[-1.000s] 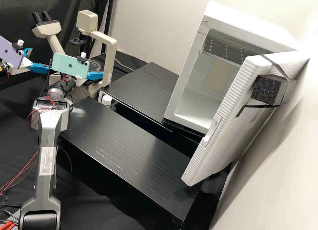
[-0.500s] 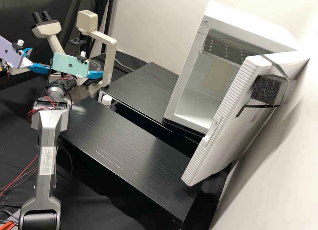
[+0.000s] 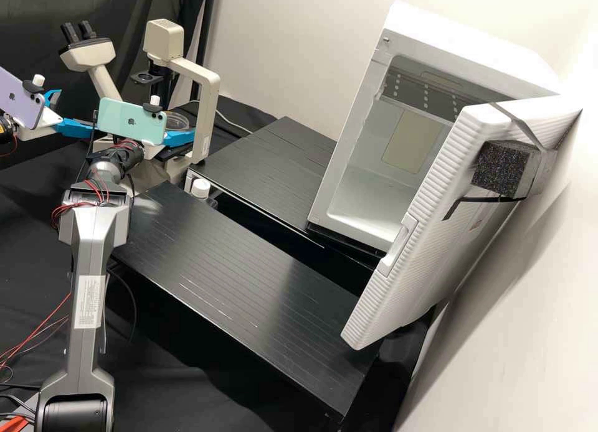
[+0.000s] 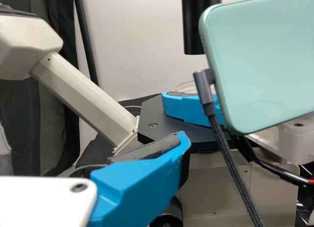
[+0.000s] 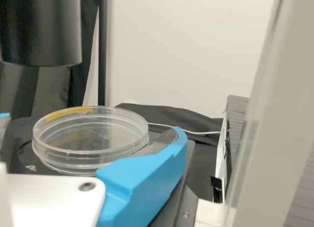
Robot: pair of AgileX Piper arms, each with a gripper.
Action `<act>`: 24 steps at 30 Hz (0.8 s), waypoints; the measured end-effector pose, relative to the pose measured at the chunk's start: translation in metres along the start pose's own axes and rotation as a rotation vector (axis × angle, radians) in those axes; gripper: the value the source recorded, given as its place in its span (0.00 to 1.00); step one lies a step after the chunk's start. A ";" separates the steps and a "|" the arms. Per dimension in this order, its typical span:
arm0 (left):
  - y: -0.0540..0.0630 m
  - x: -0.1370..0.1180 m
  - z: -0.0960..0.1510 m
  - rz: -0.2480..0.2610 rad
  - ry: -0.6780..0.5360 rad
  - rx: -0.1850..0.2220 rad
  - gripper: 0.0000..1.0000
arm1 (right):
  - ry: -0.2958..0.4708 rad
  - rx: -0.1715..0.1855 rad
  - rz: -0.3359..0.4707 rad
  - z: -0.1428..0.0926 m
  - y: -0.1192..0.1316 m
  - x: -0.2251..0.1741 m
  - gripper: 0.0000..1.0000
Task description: Return the petri dish to the incubator.
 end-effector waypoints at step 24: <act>0.000 0.000 0.000 0.000 0.000 0.000 1.00 | -0.007 0.008 -0.011 0.001 0.000 0.001 0.00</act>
